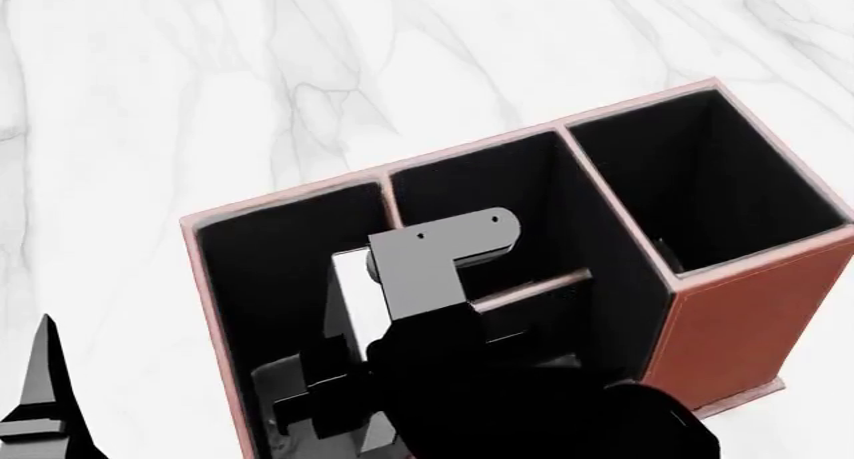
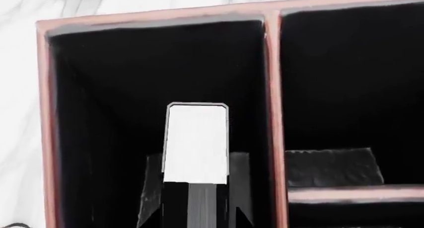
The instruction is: Pick up the book and place it in the left compartment of the caddy.
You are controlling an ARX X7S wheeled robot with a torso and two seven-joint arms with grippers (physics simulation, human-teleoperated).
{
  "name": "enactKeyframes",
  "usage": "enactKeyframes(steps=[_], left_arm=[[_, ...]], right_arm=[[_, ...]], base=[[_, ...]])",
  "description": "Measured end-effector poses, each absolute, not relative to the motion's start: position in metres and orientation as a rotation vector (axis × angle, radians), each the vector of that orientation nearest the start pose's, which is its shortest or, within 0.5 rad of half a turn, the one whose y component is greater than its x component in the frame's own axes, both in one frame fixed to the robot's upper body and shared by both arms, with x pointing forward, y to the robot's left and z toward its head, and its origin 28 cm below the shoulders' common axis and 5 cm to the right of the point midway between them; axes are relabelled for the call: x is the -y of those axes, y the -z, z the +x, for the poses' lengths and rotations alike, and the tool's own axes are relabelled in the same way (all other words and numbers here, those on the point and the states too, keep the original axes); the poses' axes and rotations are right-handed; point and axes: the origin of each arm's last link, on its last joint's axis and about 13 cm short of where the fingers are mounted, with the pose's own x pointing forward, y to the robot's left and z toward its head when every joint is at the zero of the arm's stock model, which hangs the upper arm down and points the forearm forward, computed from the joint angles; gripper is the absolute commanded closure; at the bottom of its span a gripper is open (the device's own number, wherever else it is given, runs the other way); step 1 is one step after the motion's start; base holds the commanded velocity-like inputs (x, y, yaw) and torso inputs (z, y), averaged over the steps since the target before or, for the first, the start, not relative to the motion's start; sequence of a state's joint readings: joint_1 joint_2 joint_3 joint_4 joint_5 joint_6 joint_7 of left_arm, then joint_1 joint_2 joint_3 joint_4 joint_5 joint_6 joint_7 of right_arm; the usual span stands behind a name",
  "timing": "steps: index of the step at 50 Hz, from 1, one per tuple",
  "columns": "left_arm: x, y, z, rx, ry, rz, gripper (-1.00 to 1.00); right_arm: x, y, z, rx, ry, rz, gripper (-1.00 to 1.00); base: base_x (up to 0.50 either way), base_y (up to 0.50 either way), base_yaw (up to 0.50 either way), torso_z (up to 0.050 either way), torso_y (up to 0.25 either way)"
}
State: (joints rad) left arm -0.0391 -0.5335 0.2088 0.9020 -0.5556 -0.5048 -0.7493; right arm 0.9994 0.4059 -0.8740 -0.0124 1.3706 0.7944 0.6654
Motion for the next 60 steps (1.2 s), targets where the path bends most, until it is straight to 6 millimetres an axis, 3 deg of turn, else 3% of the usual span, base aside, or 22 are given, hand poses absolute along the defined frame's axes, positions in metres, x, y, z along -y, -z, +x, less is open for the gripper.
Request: enactKeyframes(steps=[32,60], left_arm=[[-0.212,-0.156,0.160,0.220,-0.116,-0.027,-1.00],[-0.210,-0.153,0.160,0.219,-0.109,-0.026,-1.00]], right_arm=[[0.039,-0.178,0.294,-0.475,-0.390,-0.052,-1.00],[0.044,-0.199,0.275,-0.414,-0.392,-0.058,-1.00]], base=[[0.00,0.00,0.00,0.000,0.000],[0.00,0.00,0.00,0.000,0.000]])
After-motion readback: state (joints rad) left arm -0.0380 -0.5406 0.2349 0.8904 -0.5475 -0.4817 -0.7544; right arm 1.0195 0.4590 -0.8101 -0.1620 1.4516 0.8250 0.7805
